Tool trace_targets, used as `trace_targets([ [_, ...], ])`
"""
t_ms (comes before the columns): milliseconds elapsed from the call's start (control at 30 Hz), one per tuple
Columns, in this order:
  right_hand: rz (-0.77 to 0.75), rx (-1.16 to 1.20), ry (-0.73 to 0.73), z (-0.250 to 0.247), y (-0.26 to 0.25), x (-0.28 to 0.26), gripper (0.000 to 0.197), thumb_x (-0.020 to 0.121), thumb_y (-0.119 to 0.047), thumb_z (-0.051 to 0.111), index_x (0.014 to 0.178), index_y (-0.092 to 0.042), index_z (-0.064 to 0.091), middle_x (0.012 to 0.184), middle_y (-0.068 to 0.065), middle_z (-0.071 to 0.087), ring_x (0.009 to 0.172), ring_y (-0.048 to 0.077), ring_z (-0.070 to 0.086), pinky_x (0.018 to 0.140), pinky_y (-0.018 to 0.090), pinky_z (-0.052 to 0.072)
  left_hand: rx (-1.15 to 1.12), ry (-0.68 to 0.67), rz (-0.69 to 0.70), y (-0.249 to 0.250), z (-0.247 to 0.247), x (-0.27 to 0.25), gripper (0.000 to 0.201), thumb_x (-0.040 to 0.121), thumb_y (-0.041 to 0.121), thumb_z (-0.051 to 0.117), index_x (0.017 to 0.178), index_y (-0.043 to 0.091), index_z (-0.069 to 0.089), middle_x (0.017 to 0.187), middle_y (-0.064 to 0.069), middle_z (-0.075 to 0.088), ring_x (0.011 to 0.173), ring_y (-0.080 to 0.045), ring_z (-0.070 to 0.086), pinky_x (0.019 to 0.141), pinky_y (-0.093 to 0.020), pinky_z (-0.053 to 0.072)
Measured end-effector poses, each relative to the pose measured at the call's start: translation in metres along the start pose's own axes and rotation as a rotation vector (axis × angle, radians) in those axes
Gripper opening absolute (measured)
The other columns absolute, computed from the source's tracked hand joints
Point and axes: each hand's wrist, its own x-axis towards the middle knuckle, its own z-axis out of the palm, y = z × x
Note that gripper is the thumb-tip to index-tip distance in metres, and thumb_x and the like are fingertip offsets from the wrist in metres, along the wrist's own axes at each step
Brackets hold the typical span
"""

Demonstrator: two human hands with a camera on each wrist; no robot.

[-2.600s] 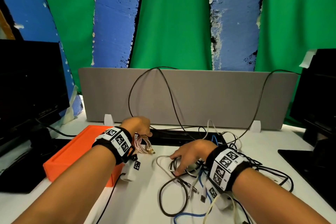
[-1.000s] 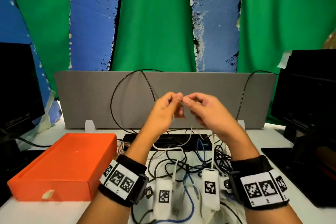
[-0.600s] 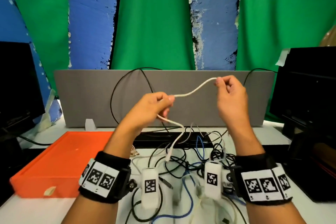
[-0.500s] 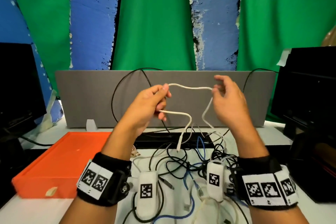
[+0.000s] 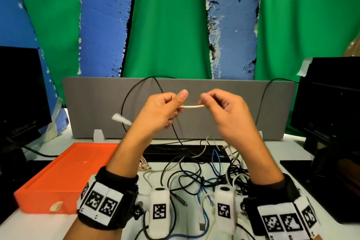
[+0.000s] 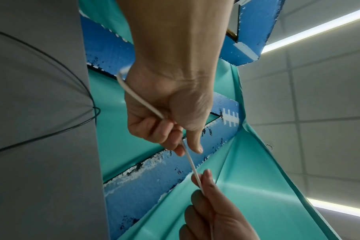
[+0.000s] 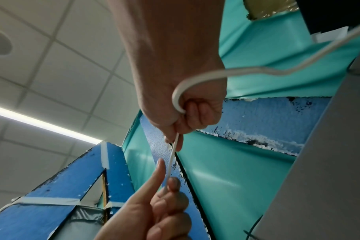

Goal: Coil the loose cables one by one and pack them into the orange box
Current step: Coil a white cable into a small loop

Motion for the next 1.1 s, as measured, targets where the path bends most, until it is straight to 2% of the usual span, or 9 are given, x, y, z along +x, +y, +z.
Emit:
trace_targets([
  [233, 0.167, -0.188, 0.317, -0.027, 0.021, 0.008, 0.028, 0.102, -0.037, 0.052, 0.084, -0.022, 0.067, 0.062, -0.007, 0.056, 0.060, 0.014, 0.050, 0.057, 0.032, 0.034, 0.153, -0.238, -0.003, -0.004, -0.007, -0.002, 0.034, 0.095, 0.042, 0.057, 0.086, 0.014, 0.074, 0.059, 0.003, 0.032, 0.053, -0.013, 0.022, 0.049, -0.029, 0.018],
  [333, 0.131, -0.548, 0.260, -0.024, 0.014, 0.007, 0.027, 0.104, -0.037, 0.044, 0.107, -0.023, 0.067, 0.099, 0.001, 0.066, 0.103, 0.029, 0.055, 0.088, 0.041, 0.036, 0.119, -0.209, -0.009, -0.002, -0.001, -0.004, 0.036, 0.097, 0.040, 0.055, 0.085, 0.013, 0.074, 0.056, 0.005, 0.031, 0.050, -0.011, 0.020, 0.047, -0.026, 0.016],
  [433, -0.007, -0.656, 0.121, -0.010, -0.009, -0.002, 0.030, 0.105, -0.036, 0.041, 0.127, -0.030, 0.061, 0.127, -0.004, 0.060, 0.132, 0.021, 0.040, 0.117, 0.047, 0.010, 0.074, -0.188, -0.024, -0.002, 0.008, -0.003, 0.037, 0.099, 0.040, 0.053, 0.079, 0.012, 0.068, 0.052, 0.006, 0.033, 0.045, -0.010, 0.021, 0.041, -0.020, 0.019],
  [533, -0.071, -0.723, -0.068, 0.006, -0.024, -0.010, 0.033, 0.106, -0.037, 0.035, 0.129, -0.034, 0.058, 0.130, -0.010, 0.058, 0.139, 0.017, 0.037, 0.119, 0.052, -0.012, -0.030, -0.168, -0.066, 0.001, 0.012, -0.003, 0.037, 0.101, 0.037, 0.049, 0.073, 0.015, 0.057, 0.049, 0.002, 0.033, 0.043, -0.011, 0.020, 0.041, -0.021, 0.015],
  [600, -0.087, -0.716, -0.125, 0.012, -0.021, -0.008, 0.031, 0.106, -0.038, 0.033, 0.123, -0.032, 0.059, 0.118, -0.008, 0.059, 0.122, 0.020, 0.050, 0.120, 0.052, 0.006, -0.145, -0.191, -0.102, 0.004, 0.009, -0.004, 0.036, 0.101, 0.036, 0.049, 0.071, 0.016, 0.052, 0.047, 0.002, 0.032, 0.041, -0.011, 0.019, 0.041, -0.022, 0.013],
  [667, -0.082, -0.557, -0.139, 0.013, -0.013, -0.006, 0.026, 0.106, -0.038, 0.037, 0.114, -0.029, 0.061, 0.101, -0.004, 0.059, 0.098, 0.023, 0.059, 0.099, 0.045, 0.041, -0.365, -0.241, -0.145, 0.004, 0.004, -0.004, 0.037, 0.100, 0.039, 0.049, 0.069, 0.017, 0.049, 0.044, 0.005, 0.029, 0.038, -0.010, 0.015, 0.039, -0.022, 0.011],
  [767, -0.009, -0.308, -0.102, 0.012, 0.007, -0.003, 0.017, 0.105, -0.036, 0.045, 0.105, -0.029, 0.060, 0.071, -0.005, 0.054, 0.066, 0.018, 0.052, 0.061, 0.037, 0.044, -0.741, -0.295, -0.187, 0.005, -0.006, 0.000, 0.039, 0.101, 0.042, 0.041, 0.070, 0.018, 0.049, 0.041, 0.009, 0.025, 0.036, -0.008, 0.009, 0.038, -0.023, 0.008],
  [933, 0.038, -0.197, -0.215, 0.010, 0.015, -0.001, 0.023, 0.104, -0.040, 0.046, 0.101, -0.027, 0.063, 0.065, -0.002, 0.051, 0.062, 0.020, 0.051, 0.059, 0.039, 0.044, -0.942, -0.295, -0.076, 0.007, -0.013, 0.000, 0.044, 0.102, 0.034, 0.033, 0.105, 0.006, 0.068, 0.054, 0.006, 0.018, 0.042, -0.006, 0.009, 0.042, -0.022, 0.010],
  [1100, -0.016, -0.114, -0.189, 0.015, 0.007, -0.003, 0.027, 0.103, -0.041, 0.048, 0.087, -0.020, 0.057, 0.062, -0.001, 0.050, 0.054, 0.013, 0.042, 0.053, 0.031, 0.037, -1.090, -0.120, 0.040, 0.014, -0.008, 0.000, 0.043, 0.106, 0.027, 0.029, 0.129, 0.000, 0.053, 0.058, 0.008, 0.039, 0.044, -0.005, 0.032, 0.046, -0.017, 0.030],
])
